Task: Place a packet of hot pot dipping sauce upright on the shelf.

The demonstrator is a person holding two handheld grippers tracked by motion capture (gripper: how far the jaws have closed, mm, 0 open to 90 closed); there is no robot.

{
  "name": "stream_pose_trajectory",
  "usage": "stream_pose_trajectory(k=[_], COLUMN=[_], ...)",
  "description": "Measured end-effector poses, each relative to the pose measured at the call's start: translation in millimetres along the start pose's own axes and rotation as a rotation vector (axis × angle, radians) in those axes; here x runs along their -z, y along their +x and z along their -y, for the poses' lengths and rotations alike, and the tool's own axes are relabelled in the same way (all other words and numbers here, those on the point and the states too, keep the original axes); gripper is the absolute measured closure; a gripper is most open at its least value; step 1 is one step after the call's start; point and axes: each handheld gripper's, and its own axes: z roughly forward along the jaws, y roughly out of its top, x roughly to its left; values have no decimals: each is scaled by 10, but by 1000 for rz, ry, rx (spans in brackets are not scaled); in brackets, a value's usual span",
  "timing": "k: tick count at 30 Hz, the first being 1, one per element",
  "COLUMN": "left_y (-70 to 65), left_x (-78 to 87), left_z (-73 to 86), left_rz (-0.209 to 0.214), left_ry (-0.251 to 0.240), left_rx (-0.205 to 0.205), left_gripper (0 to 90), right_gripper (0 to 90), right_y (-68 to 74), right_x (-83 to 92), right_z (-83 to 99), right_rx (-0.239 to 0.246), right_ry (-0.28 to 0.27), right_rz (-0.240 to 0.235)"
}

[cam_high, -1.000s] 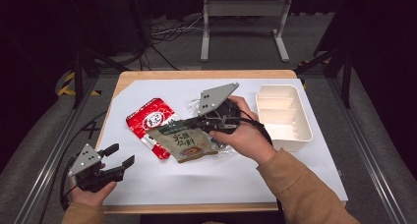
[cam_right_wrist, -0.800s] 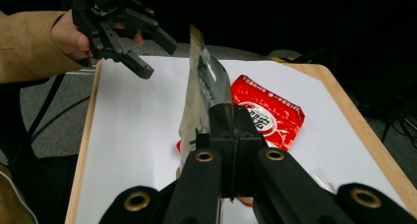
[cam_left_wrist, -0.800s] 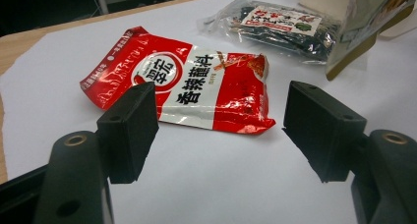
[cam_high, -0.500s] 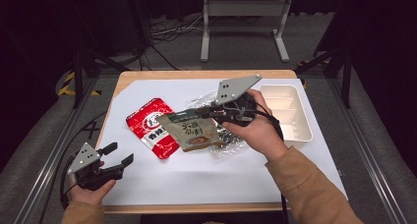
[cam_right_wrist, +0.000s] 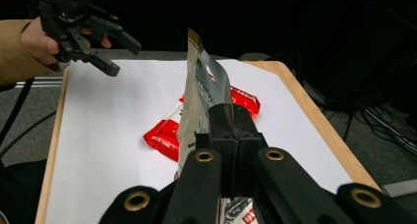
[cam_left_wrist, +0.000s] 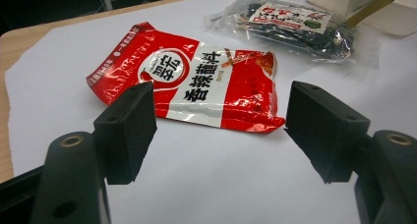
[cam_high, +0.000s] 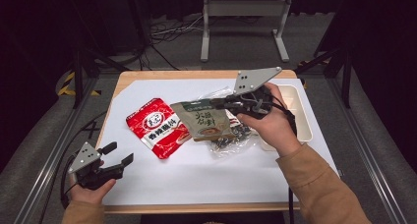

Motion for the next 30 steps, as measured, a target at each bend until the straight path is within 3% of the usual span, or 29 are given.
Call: stream_pose_trajectory(k=[6,30], left_y=[16,26], left_x=[-9,18], left_z=[7,87], left_rz=[13,-14], left_ry=[0,31], left_rx=[6,15], left_gripper=[310,309], right_gripper=[900,900], right_y=[-89,-447], right_x=[110,550], right_z=[48,281], right_rx=[-3,16], right_ry=[-2,5], right_rz=[22,136])
